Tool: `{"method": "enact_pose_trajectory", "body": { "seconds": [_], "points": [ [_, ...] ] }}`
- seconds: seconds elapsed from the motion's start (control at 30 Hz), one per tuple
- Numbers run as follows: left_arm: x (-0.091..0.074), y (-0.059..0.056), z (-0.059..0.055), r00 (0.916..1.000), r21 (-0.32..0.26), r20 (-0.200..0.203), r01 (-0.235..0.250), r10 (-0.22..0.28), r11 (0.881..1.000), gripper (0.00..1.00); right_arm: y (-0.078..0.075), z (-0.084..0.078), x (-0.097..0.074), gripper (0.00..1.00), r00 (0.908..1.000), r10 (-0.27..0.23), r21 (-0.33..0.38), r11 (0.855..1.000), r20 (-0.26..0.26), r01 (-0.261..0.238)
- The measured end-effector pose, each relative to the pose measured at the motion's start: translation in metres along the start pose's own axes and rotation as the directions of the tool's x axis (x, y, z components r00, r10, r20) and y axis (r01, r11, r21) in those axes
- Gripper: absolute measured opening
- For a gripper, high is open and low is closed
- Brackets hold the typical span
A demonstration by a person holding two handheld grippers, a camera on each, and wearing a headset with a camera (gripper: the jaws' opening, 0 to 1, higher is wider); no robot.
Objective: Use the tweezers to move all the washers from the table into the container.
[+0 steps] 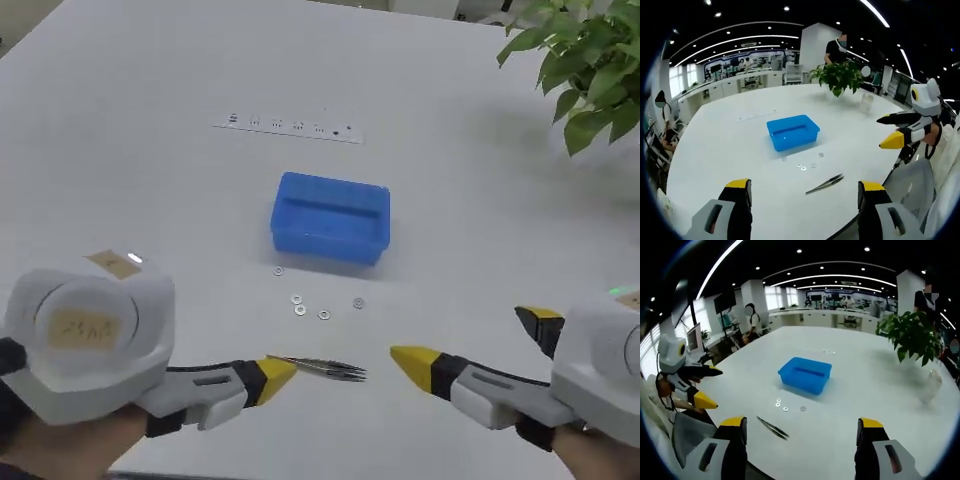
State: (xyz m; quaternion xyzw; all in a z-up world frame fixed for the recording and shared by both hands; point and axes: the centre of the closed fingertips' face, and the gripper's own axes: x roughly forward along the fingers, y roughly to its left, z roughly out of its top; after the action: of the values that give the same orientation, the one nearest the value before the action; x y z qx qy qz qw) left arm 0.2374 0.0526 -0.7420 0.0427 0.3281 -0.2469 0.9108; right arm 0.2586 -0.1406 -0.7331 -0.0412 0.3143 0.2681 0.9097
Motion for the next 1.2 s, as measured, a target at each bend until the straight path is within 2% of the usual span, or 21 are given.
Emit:
{"method": "enact_pose_trajectory", "body": {
  "seconds": [0.03, 0.13, 0.27, 0.33, 0.43, 0.57, 0.6, 0.63, 0.7, 0.73, 0.83, 0.9, 0.97, 1.03, 1.13, 1.17, 1.2],
  "points": [
    [0.003, 0.000, -0.002, 0.9999, 0.005, -0.009, 0.006, -0.006, 1.000, 0.85, 0.000, -0.001, 0.002, 0.90, 1.0000, 0.002, -0.002, 1.000, -0.004, -0.002],
    [0.013, -0.003, -0.006, 0.9989, 0.018, -0.021, 0.042, -0.042, 0.999, 0.86, 0.001, -0.004, 0.009, 0.89, 0.9999, 0.010, -0.002, 1.000, -0.014, -0.010],
    [0.030, -0.006, -0.014, 0.9948, 0.071, -0.068, 0.080, -0.076, 0.994, 0.84, 0.005, -0.009, 0.017, 0.89, 0.9986, 0.032, -0.009, 0.999, -0.041, -0.032],
    [0.038, -0.008, -0.016, 0.9932, 0.085, -0.077, 0.094, -0.087, 0.992, 0.82, 0.007, -0.010, 0.020, 0.89, 0.9984, 0.036, -0.012, 0.999, -0.045, -0.037],
    [0.049, -0.012, -0.022, 0.9852, 0.112, -0.123, 0.134, -0.120, 0.985, 0.76, 0.007, -0.014, 0.025, 0.88, 0.9974, 0.042, -0.015, 0.999, -0.059, -0.042],
    [0.067, -0.015, -0.027, 0.9775, 0.145, -0.160, 0.160, -0.137, 0.976, 0.64, 0.003, -0.021, 0.032, 0.87, 0.9953, 0.047, -0.022, 0.999, -0.085, -0.049],
    [0.070, -0.016, -0.029, 0.9744, 0.145, -0.170, 0.172, -0.147, 0.974, 0.62, 0.003, -0.022, 0.033, 0.87, 0.9948, 0.048, -0.023, 0.998, -0.090, -0.050],
    [0.075, -0.019, -0.033, 0.9661, 0.142, -0.195, 0.198, -0.169, 0.970, 0.61, 0.002, -0.022, 0.034, 0.87, 0.9945, 0.049, -0.021, 0.998, -0.093, -0.052],
    [0.084, -0.018, -0.039, 0.9597, 0.160, -0.222, 0.210, -0.173, 0.965, 0.57, 0.001, -0.021, 0.037, 0.86, 0.9940, 0.054, -0.017, 0.998, -0.095, -0.056],
    [0.086, -0.017, -0.043, 0.9535, 0.175, -0.246, 0.220, -0.174, 0.960, 0.55, 0.000, -0.021, 0.038, 0.86, 0.9936, 0.058, -0.015, 0.998, -0.097, -0.060],
    [0.095, -0.018, -0.047, 0.9461, 0.190, -0.265, 0.240, -0.186, 0.952, 0.46, 0.000, -0.021, 0.043, 0.86, 0.9923, 0.066, -0.020, 0.997, -0.105, -0.068],
    [0.099, -0.019, -0.052, 0.9365, 0.187, -0.289, 0.258, -0.198, 0.948, 0.40, 0.001, -0.021, 0.046, 0.85, 0.9906, 0.079, -0.022, 0.996, -0.112, -0.082],
    [0.103, -0.019, -0.061, 0.9162, 0.190, -0.338, 0.291, -0.216, 0.938, 0.36, 0.002, -0.023, 0.049, 0.84, 0.9887, 0.087, -0.023, 0.996, -0.122, -0.090],
    [0.109, -0.018, -0.063, 0.9138, 0.216, -0.348, 0.295, -0.209, 0.931, 0.31, 0.002, -0.024, 0.051, 0.84, 0.9876, 0.091, -0.025, 0.995, -0.128, -0.095],
    [0.114, -0.021, -0.068, 0.9024, 0.212, -0.362, 0.325, -0.234, 0.922, 0.28, 0.003, -0.025, 0.056, 0.84, 0.9856, 0.102, -0.022, 0.994, -0.135, -0.106],
    [0.115, -0.023, -0.072, 0.8941, 0.208, -0.372, 0.342, -0.250, 0.916, 0.26, 0.004, -0.026, 0.058, 0.84, 0.9845, 0.107, -0.023, 0.994, -0.139, -0.111],
    [0.116, -0.023, -0.074, 0.8924, 0.212, -0.374, 0.348, -0.253, 0.913, 0.24, 0.007, -0.027, 0.059, 0.85, 0.9814, 0.132, -0.025, 0.990, -0.139, -0.136]
  ]
}}
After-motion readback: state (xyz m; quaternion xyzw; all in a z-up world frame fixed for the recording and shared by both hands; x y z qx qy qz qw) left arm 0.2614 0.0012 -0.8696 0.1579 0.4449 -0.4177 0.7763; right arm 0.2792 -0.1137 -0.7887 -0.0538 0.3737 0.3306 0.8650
